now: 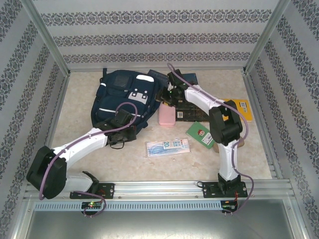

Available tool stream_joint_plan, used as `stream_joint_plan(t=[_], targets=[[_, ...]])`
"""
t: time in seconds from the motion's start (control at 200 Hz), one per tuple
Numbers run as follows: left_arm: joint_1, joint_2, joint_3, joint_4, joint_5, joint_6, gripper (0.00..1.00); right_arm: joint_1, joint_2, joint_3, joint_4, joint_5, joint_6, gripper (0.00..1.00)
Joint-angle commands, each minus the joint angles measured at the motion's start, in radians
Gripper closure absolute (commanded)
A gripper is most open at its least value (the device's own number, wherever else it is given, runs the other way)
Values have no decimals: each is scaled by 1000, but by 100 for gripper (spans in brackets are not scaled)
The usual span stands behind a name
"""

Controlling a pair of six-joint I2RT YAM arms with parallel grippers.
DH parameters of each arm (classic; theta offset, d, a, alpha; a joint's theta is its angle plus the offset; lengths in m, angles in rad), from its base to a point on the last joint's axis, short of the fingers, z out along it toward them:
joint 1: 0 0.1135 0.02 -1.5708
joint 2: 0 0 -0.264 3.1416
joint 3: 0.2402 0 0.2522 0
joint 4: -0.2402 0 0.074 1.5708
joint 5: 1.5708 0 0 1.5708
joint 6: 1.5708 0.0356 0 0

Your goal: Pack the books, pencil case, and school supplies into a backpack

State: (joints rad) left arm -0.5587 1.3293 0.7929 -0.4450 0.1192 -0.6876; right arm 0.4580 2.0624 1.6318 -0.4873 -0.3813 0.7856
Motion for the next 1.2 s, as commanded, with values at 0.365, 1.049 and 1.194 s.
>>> stream_joint_plan(t=[0.365,1.049,1.194], targets=[[-115,72,90,69,72,44,100,204,-108,-294,162,19,193,59],[213,-111,55,-383,-179,102,100,42,-190,-78,-51,172,-57,100],[268,-72,74,-372,-154,127,100,-16,-152,-8,-73,171,-109,100]])
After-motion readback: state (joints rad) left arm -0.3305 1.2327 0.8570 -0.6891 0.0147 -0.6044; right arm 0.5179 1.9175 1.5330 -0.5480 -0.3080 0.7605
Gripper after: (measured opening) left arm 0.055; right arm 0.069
